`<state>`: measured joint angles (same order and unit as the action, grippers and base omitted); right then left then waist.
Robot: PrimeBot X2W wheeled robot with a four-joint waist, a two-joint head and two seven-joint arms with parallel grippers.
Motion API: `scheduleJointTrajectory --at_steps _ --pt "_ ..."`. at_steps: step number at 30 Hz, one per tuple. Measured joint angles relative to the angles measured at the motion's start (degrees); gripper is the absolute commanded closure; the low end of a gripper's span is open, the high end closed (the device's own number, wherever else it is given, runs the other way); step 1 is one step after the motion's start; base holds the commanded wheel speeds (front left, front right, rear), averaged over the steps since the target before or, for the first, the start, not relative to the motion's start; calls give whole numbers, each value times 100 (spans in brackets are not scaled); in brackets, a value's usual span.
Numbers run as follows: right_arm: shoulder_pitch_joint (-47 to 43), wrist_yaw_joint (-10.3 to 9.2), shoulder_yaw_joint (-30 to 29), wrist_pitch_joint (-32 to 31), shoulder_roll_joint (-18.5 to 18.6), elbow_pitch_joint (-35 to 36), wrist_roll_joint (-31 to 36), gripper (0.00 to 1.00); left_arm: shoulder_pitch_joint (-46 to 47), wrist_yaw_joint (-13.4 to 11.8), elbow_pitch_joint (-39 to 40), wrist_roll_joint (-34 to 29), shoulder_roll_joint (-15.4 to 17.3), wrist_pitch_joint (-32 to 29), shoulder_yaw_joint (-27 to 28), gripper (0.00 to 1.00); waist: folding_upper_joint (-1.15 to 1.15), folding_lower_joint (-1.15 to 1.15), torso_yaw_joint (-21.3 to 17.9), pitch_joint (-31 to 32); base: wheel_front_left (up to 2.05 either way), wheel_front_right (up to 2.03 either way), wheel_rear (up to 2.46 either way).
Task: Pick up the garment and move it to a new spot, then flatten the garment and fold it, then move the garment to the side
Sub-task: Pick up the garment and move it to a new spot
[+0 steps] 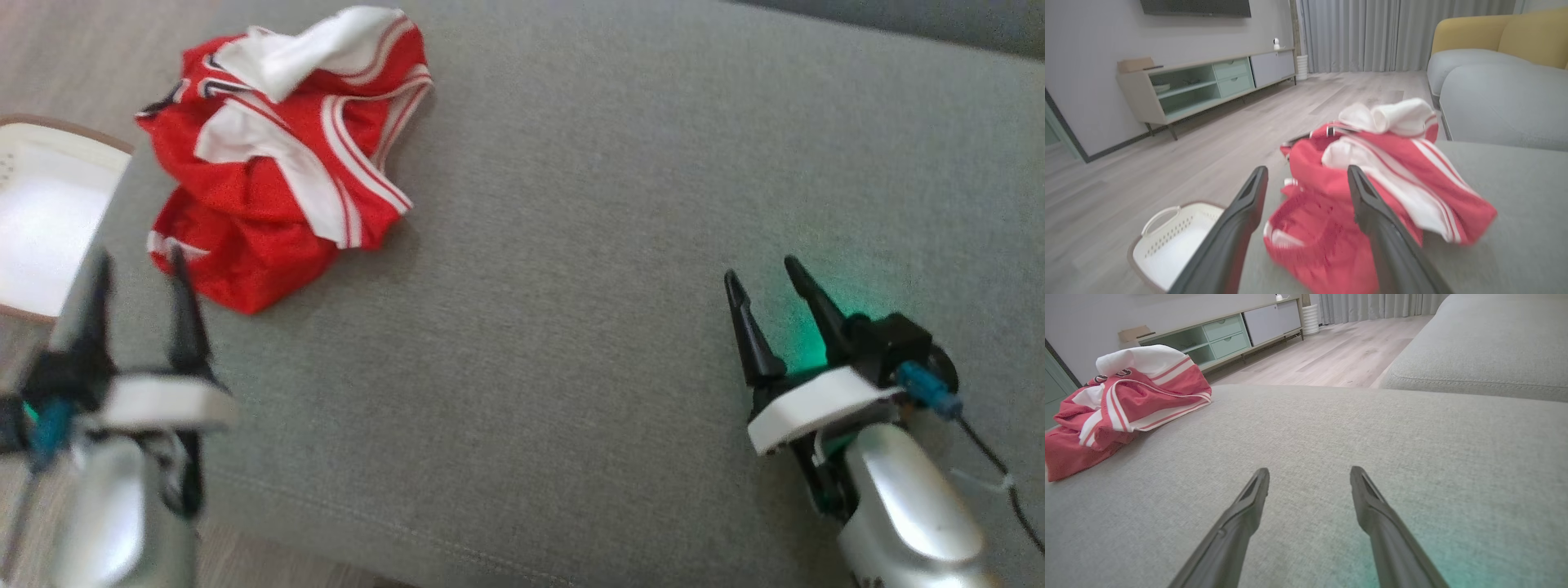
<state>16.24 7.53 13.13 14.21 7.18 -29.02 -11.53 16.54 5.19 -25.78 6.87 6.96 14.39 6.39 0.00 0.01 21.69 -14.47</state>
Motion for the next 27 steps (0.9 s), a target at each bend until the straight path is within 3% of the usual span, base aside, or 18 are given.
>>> scheduleJointTrajectory --at_steps 5,13,24,25,26,27 --pt "219 0 125 1 177 179 -27 0 1036 147 -393 83 445 8 5 0 0 0 -214 -340 0 0 0" --pt "556 0 302 26 318 456 -62 0 2429 240 -1408 567 875 -244 -593 0 0 1 -667 -822 0 0 0" --pt "907 0 453 51 354 617 -130 0 2941 185 -3067 779 1268 -1165 -805 0 0 0 -1401 -1202 0 0 0" --pt "905 0 447 51 355 612 -157 0 2984 185 -3140 778 1274 -1187 -812 9 0 0 -1448 -1212 0 0 0" --pt "905 0 441 51 354 604 -158 0 3038 185 -3190 779 1289 -1187 -814 77 0 0 -1486 -1217 0 0 0" --pt "905 0 436 51 354 598 -158 0 3077 185 -3236 778 1308 -1178 -816 100 0 0 -1515 -1213 0 0 0"
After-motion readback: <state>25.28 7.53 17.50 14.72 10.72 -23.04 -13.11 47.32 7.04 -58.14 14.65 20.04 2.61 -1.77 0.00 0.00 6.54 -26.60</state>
